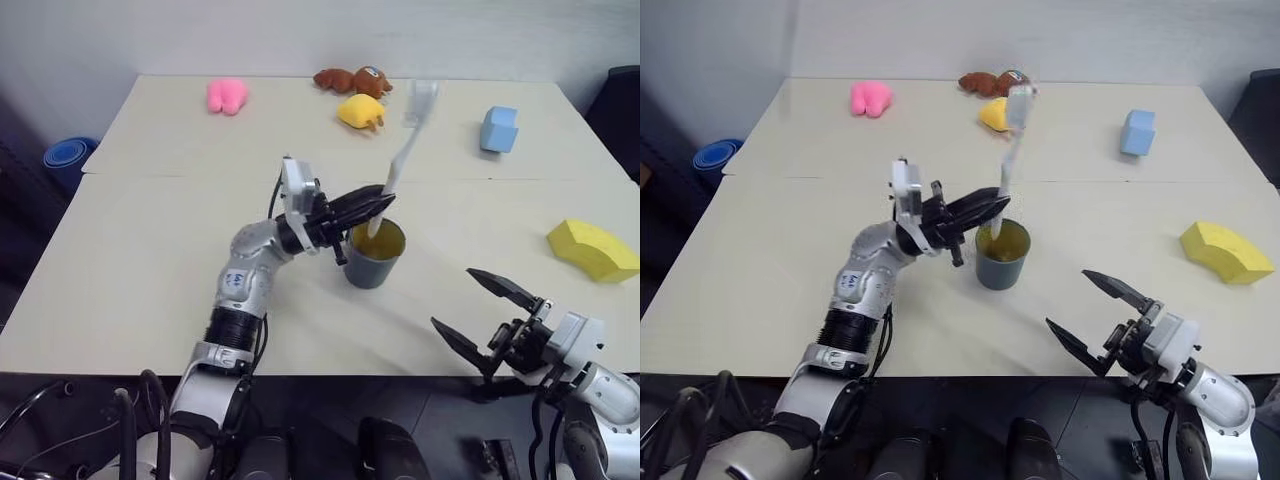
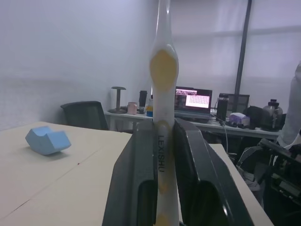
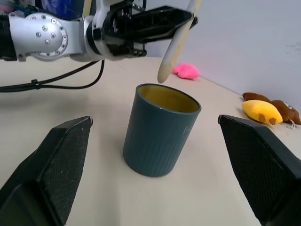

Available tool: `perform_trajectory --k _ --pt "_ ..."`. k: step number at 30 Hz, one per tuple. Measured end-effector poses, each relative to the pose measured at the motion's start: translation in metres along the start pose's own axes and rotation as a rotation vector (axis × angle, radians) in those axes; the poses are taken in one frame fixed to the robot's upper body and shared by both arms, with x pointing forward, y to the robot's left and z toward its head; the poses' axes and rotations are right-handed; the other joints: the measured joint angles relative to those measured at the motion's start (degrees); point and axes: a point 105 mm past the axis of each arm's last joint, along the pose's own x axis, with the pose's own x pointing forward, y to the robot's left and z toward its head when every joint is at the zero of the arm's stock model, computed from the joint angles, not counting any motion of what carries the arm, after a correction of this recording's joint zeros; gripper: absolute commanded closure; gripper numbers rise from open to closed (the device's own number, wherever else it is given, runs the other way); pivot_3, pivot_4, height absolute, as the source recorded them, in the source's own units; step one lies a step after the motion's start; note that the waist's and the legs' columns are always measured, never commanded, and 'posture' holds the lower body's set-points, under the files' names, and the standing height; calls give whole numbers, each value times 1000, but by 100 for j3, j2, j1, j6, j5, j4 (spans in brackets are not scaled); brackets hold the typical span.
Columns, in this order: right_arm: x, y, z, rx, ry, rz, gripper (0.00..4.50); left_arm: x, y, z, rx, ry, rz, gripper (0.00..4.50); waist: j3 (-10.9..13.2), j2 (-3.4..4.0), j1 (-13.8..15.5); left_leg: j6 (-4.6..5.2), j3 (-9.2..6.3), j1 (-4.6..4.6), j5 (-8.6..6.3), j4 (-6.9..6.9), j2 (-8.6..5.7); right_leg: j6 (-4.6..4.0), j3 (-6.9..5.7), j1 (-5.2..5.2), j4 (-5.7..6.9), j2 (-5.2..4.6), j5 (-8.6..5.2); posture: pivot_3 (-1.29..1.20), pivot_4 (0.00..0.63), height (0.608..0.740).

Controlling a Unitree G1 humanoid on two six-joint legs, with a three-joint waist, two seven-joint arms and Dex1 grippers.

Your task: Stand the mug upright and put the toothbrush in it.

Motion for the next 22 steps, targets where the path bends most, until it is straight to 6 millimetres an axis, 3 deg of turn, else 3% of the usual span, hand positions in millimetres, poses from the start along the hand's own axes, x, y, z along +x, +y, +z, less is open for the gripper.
perform_trajectory --k 5,8,12,14,17,19,22 --pt "2 0 1 -2 7 -8 0 -3 1 -1 36 8 12 2100 0 0 -1 3 -5 -10 2 1 0 -1 -7 -1 -7 0 0 0 150 740" --pt "3 -1 2 -10 10 1 0 -24 5 1 85 63 43 1262 -2 4 -31 3 -6 -5 1 -4 2 -1 -7 -1 -4 0 1 0 150 740" --pt "6 -9 3 -35 10 21 0 -59 5 6 142 170 75 1262 -2 4 -26 3 -8 -6 2 -1 3 -1 -8 0 -6 1 1 0 150 740" --pt "5 -16 -2 -45 40 62 0 -98 5 12 213 312 117 1262 -3 9 -50 3 -6 0 1 -8 4 -1 -5 0 -3 0 0 0 150 740" --pt "-1 -26 -8 -49 77 84 0 -141 7 15 255 450 193 1262 -2 13 -69 2 -8 5 1 -10 6 -1 -7 0 0 1 0 0 150 740" --pt "-4 -40 -14 -52 110 123 0 -197 -1 14 285 635 269 1262 1 17 -91 2 -3 6 1 -12 9 -1 -6 1 -5 0 0 0 150 740" --pt "-8 -50 -19 -55 140 163 0 -239 -14 13 297 771 326 1262 2 20 -91 3 -6 4 0 -12 9 -2 -7 1 -6 -2 0 0 150 740"
